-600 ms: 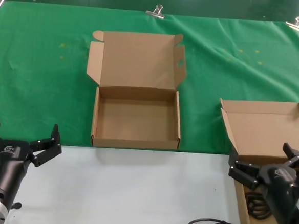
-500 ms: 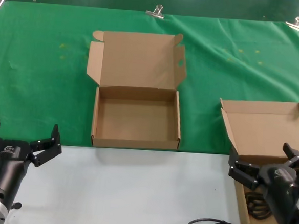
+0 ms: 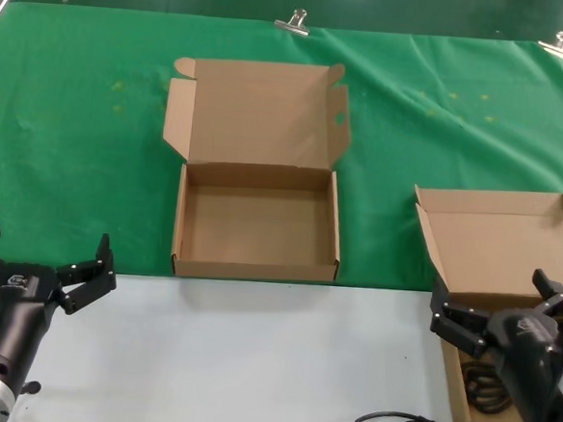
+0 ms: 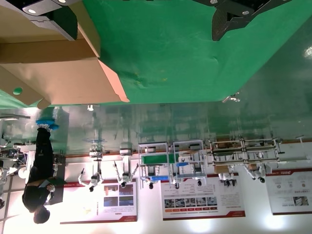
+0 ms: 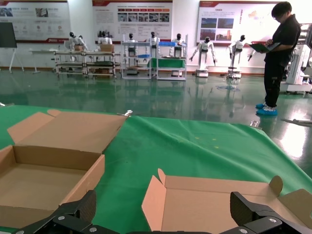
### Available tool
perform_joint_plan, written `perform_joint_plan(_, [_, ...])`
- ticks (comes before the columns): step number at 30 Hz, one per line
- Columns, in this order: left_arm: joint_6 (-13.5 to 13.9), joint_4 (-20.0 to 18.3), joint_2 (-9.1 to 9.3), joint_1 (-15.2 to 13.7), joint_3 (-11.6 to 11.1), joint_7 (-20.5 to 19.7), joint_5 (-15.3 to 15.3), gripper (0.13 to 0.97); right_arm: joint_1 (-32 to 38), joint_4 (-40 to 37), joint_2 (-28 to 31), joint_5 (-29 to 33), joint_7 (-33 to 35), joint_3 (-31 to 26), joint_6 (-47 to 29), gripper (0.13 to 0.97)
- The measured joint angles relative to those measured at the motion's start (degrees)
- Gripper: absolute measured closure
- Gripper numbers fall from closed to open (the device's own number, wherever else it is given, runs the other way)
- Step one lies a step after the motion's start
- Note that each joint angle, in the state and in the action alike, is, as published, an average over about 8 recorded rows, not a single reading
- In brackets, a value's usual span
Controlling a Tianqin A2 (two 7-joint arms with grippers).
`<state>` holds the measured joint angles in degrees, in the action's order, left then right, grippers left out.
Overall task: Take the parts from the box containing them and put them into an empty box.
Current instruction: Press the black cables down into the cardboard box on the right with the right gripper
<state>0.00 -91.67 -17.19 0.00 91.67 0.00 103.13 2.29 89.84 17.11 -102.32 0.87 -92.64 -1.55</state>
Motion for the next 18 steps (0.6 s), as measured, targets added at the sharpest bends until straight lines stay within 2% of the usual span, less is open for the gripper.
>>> perform_joint_plan(18, [0.0, 0.0, 0.00, 0.0, 0.0, 0.0, 0.0, 0.132, 0.1, 0.1, 0.6, -0.3, -0.2, -0.9, 0.4, 0.129])
